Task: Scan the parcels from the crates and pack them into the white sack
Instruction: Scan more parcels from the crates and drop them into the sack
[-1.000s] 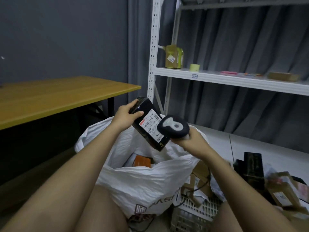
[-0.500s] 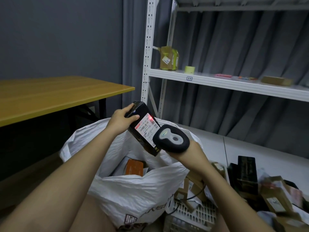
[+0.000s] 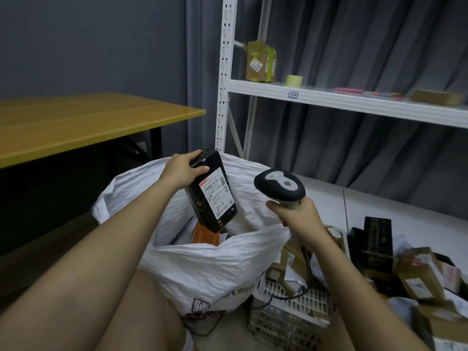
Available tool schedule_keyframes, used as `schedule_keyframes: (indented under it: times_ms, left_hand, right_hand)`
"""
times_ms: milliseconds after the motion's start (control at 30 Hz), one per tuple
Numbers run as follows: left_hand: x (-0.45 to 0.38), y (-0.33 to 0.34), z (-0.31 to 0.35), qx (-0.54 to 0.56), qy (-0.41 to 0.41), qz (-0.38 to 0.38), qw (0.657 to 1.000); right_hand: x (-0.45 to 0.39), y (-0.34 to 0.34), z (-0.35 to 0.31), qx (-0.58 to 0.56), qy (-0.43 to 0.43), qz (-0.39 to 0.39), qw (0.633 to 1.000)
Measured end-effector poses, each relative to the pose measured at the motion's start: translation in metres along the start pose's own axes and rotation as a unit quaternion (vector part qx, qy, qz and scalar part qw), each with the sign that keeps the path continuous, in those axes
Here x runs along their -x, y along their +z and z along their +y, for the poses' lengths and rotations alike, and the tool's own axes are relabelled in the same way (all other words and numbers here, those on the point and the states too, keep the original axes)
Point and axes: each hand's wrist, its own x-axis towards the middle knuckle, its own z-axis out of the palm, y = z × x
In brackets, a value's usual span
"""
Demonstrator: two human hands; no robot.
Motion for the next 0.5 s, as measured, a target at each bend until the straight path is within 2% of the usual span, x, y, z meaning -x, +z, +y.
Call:
schedule_keyframes:
  times_ms: [133,233,400,500]
  left_hand:
    - [0.006,0.029,-0.006,-0.064,-0.027,0.022,0.997]
    - [0.012,0.051,-0.010,-0.086,-0.039,-0.007,0.996]
    - [0.026,0.077,0.022,-0.021,0.067,-0.033,0.997]
    - [0.043,0.097,0.060,0.017,0.149,-0.045,0.988]
  right_hand:
    - [0.003,-0.009,0.017,-0.017,0.031,0.005,0.999]
    - [0.004,-0.023,0.031,-0.013,0.064,-0.008,0.998]
    - [0.003,-0.049,0.067,-0.023,0.119,0.020,0.992]
    - [0.003,-0.061,0.092,-0.058,0.152,0.065,0.985]
